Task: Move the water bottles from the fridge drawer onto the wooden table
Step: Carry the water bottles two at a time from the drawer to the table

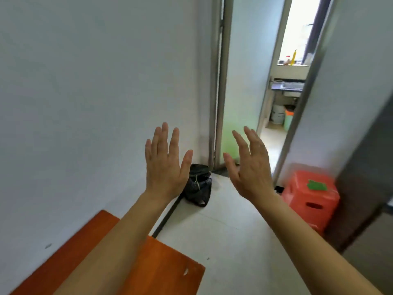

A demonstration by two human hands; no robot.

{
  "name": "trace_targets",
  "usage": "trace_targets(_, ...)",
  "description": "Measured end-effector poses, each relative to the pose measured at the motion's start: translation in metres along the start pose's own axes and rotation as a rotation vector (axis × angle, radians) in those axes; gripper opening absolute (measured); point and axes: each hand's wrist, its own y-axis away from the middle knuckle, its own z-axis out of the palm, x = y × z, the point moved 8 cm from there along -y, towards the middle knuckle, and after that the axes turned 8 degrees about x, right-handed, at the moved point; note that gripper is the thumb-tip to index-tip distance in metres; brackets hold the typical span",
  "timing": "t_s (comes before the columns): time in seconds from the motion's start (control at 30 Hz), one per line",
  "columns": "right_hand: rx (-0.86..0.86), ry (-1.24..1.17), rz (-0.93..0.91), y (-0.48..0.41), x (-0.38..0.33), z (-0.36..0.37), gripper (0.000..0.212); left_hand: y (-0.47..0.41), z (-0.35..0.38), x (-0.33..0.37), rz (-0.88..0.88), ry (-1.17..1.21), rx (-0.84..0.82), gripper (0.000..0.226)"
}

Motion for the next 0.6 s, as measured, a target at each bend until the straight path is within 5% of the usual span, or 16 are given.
trace_targets(0.3, 0.149, 0.546, 0.365, 0.119, 0.174, -0.253, 0.064, 0.044, 0.067, 0.308, 0.385, 0.56, -0.128, 0.068)
trace_targets(0.6, 0.358, 0.752, 0.542, 0.22, 0.28, -0.481, 0.065, 0.132, 0.055, 0.581, 0.638, 0.744, -0.176, 0.066)
